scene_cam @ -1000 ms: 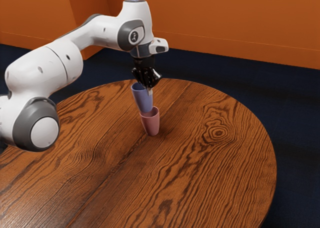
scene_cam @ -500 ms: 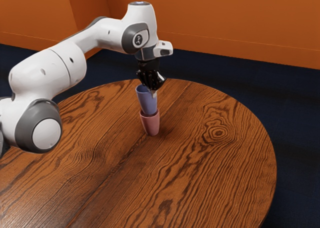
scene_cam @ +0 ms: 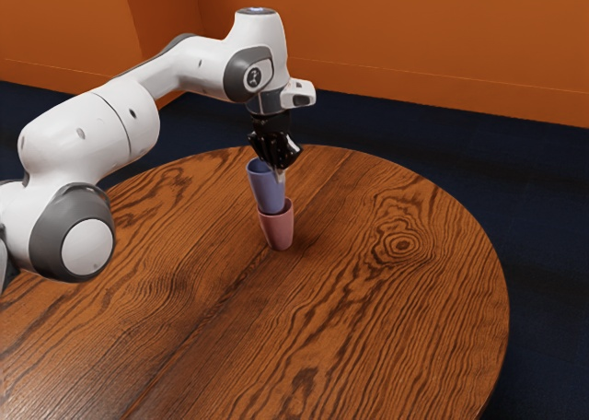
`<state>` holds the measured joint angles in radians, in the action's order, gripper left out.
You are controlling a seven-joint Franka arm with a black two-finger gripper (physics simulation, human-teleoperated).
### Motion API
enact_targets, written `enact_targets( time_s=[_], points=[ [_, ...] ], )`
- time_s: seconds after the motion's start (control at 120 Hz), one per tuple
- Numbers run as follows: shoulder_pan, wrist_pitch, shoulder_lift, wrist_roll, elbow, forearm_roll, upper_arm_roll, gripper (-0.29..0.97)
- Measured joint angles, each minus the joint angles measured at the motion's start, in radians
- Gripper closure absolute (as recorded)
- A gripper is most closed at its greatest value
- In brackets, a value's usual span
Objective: Place the left cup onto the right cup
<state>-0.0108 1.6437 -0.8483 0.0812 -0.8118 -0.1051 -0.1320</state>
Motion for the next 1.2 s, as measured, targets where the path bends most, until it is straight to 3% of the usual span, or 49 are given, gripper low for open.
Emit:
enact_targets(
  time_s=[0.633, 0.925, 1.2],
  points=[
    [0.014, 0.018, -0.025, 0.001, 0.001, -0.017, -0.035, 0.78],
    [0.021, 0.019, -0.023, 0.001, -0.005, -0.017, -0.043, 0.26],
    [0.011, 0.009, 0.036, -0.008, -0.030, -0.020, -0.039, 0.07]
  ],
)
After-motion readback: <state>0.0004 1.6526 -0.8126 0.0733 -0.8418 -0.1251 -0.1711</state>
